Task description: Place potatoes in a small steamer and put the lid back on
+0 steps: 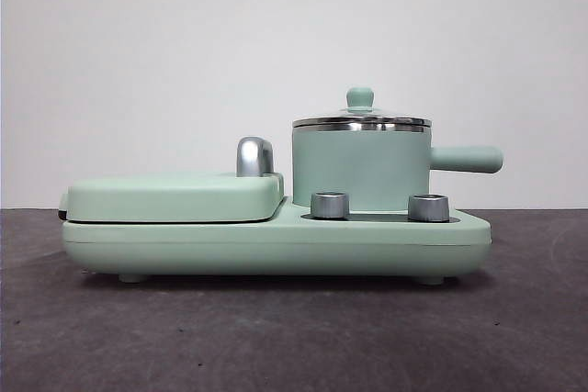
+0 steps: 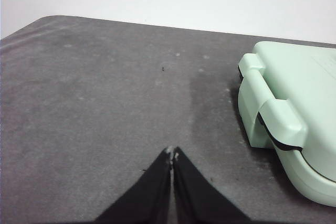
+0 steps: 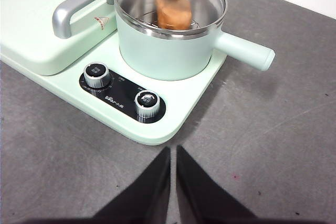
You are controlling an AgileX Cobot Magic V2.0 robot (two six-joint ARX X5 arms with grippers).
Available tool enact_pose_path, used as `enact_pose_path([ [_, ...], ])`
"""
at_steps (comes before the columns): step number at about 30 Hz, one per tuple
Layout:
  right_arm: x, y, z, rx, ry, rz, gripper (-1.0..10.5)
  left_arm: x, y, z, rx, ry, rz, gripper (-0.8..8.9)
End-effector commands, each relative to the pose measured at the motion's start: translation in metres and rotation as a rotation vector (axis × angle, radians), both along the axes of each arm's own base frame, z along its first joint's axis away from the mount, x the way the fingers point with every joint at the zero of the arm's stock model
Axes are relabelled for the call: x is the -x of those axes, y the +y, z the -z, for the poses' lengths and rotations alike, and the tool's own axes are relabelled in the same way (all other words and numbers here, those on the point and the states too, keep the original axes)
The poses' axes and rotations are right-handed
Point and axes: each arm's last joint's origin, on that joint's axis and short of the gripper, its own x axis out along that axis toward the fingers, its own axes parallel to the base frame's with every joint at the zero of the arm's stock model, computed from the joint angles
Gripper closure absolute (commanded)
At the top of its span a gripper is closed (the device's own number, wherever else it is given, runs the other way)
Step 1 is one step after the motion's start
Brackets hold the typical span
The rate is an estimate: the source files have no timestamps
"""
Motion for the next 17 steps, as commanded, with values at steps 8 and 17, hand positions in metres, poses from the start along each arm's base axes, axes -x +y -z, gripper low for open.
enact_pose_path([
  [8,-0.007,-0.007,0.021,0.000,-0.128,0.088,9.3,-0.001,0.000,0.005,-0.017,0.005,0.001,8.07],
  [17,-0.010,-0.027,0.117,-0.091,-0.361,0.319,9.3,-0.001,0.000,0.005,-0.017,0.004,0.001,8.07],
])
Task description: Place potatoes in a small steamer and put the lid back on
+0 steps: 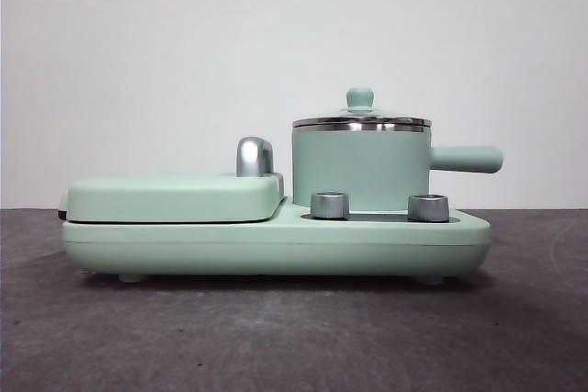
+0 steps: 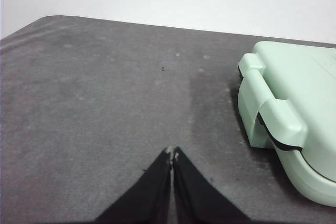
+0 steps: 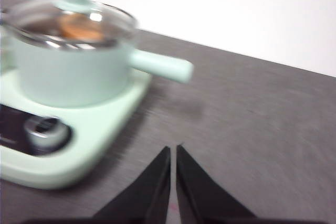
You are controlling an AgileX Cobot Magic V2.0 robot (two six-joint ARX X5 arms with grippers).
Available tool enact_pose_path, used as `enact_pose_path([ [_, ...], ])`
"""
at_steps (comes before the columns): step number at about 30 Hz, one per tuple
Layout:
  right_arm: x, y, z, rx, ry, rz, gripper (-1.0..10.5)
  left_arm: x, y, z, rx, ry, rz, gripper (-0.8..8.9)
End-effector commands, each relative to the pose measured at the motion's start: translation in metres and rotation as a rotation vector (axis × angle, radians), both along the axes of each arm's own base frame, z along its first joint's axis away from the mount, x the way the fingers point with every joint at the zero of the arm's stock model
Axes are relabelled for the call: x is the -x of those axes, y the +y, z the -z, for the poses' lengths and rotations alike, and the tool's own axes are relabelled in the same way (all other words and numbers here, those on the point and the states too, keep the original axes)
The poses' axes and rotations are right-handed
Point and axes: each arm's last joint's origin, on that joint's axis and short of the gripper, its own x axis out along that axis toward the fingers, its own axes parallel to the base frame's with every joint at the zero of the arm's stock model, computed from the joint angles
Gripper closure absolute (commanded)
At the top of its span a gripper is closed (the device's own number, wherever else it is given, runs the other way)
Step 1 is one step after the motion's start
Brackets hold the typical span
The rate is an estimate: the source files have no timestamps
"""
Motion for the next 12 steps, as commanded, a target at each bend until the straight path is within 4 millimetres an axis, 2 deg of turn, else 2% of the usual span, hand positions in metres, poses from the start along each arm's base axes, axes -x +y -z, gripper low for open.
enact_pose_path([
  [1,0.002,-0.005,0.023,-0.040,-0.033,0.063,9.3,-0.001,0.000,0.005,-0.017,0.004,0.001,8.07],
  [3,0.003,-0.009,0.036,-0.049,-0.032,0.095,9.3,-0.001,0.000,0.005,-0.017,0.004,0.001,8.07],
  [12,0.006,-0.018,0.038,-0.043,-0.006,0.194,9.3,-0.001,0.000,0.005,-0.016,0.001,0.001,8.07],
])
